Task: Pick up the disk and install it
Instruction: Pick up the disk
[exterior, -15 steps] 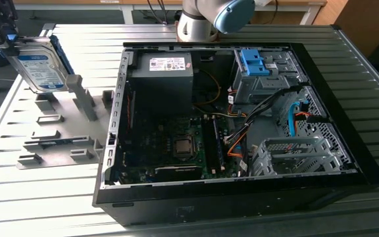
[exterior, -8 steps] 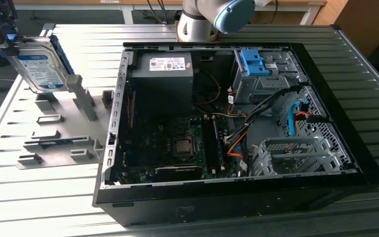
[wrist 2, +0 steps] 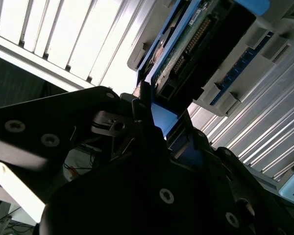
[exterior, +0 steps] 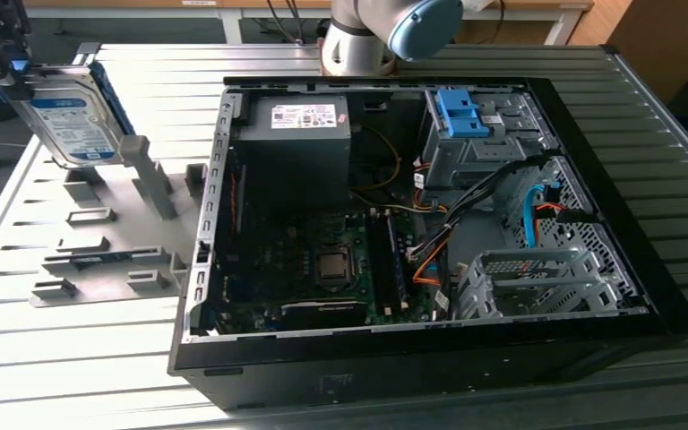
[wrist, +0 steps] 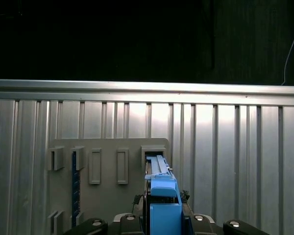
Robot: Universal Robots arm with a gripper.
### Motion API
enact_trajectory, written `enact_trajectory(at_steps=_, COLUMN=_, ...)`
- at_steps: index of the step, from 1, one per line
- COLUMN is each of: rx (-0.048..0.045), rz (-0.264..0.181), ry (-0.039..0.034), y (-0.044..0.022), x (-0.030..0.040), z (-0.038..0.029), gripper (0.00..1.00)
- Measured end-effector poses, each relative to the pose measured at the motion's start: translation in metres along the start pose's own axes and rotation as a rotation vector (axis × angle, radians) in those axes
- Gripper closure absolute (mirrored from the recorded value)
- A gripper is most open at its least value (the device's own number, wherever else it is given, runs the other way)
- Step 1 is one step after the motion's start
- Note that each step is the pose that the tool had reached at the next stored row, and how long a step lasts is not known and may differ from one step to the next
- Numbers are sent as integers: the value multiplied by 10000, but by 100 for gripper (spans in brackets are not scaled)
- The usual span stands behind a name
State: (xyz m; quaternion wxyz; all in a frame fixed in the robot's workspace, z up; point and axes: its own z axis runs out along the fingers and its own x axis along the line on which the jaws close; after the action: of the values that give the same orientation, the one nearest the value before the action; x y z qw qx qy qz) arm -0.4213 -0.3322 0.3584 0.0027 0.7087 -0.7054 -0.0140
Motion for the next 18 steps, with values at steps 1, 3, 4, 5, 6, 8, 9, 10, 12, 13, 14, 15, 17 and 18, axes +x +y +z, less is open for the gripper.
enact_trajectory(at_steps=1, rx=-2, rz=0, ry=1, y=0, x=0, z=-2, gripper=64)
enact_trajectory(at_steps=3, rx=-2, rz=0, ry=1, y=0, x=0, z=-6, gripper=64)
enact_trajectory(at_steps=4, rx=-2, rz=0, ry=1, y=1, x=0, z=-8, gripper=64)
enact_trajectory(at_steps=5, rx=-1, rz=0, ry=1, y=0, x=0, z=-10, gripper=64)
enact_trajectory(at_steps=6, rx=-1, rz=0, ry=1, y=1, x=0, z=-12, gripper=64)
enact_trajectory(at_steps=8, rx=-2, rz=0, ry=1, y=1, x=0, z=-17, gripper=64)
enact_trajectory(at_steps=9, rx=-2, rz=0, ry=1, y=1, x=0, z=-19, gripper=64)
enact_trajectory(at_steps=10, rx=-1, rz=0, ry=1, y=1, x=0, z=-21, gripper=64)
enact_trajectory(at_steps=12, rx=-4, rz=0, ry=2, y=1, x=0, z=-29, gripper=64)
enact_trajectory(at_steps=13, rx=-2, rz=0, ry=1, y=1, x=0, z=-31, gripper=64)
enact_trajectory(at_steps=14, rx=-1, rz=0, ry=1, y=1, x=0, z=-33, gripper=64)
enact_trajectory(at_steps=15, rx=-1, rz=0, ry=0, y=1, x=0, z=-35, gripper=64)
enact_trajectory(at_steps=17, rx=-2, rz=0, ry=1, y=1, x=-1, z=-41, gripper=64)
enact_trajectory(at_steps=18, rx=-3, rz=0, ry=1, y=1, x=-1, z=-45, gripper=64)
